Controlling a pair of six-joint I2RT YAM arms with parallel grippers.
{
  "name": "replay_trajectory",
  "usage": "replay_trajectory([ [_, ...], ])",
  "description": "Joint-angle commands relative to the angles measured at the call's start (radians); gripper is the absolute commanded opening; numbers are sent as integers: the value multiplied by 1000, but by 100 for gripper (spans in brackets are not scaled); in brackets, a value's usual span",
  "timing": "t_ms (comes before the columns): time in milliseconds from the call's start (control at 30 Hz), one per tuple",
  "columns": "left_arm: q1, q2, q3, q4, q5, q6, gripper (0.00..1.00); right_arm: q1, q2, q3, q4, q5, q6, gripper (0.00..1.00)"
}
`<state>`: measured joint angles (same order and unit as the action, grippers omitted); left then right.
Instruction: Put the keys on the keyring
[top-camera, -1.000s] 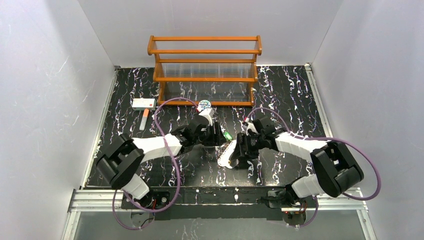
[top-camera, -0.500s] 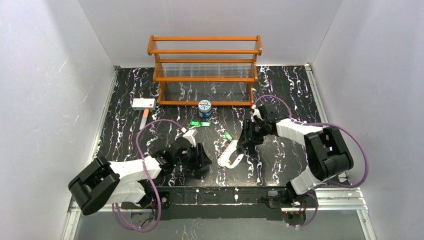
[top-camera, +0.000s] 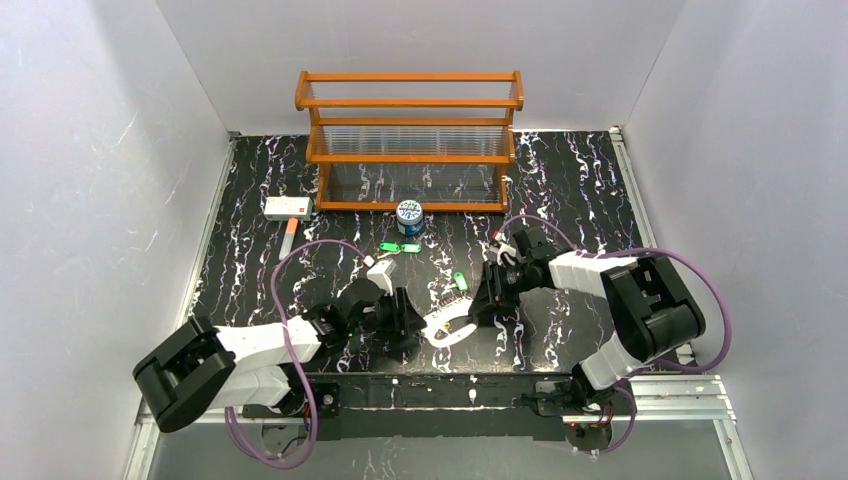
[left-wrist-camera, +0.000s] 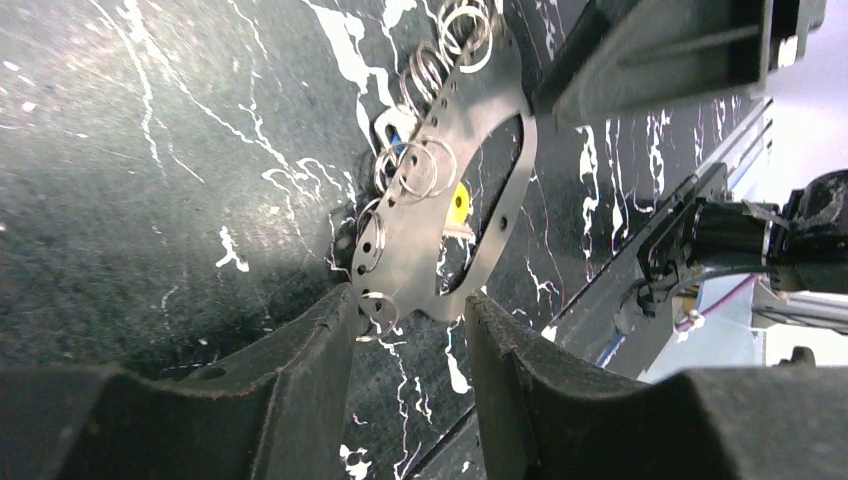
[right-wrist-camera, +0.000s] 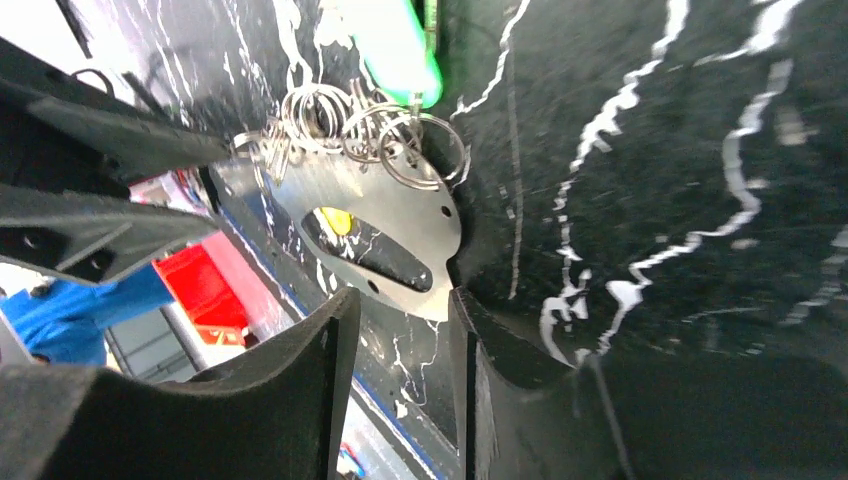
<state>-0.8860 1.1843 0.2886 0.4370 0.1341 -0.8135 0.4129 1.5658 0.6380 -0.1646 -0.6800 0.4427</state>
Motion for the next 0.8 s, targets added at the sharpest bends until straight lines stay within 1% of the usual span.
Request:
replay_trajectory([
  [0,-3,-74,-3,-54,-117,13,43,37,1,-17,-45,3,6,48],
  [100,-4,-123,11,-129,-194,22,43,38,-49,10,-70,68,2,49],
  [233,-3,-164,30,-180,-227,50,44,37,-83,69,-123,148,-32,51],
  [333,-2,-151,57,-207,-235,47,44,39,-74,100,-138,157,-45,51],
  [400,-3,-131,76,-219,-242,12,44,43,-56,110,-135,150,-45,51],
  [633,1,-20,135,-180,-168,-38,42,129,-4,173,-136,151,-23,49],
  [767,7,16,150,-166,-144,-41,42,146,37,189,-109,150,10,48],
])
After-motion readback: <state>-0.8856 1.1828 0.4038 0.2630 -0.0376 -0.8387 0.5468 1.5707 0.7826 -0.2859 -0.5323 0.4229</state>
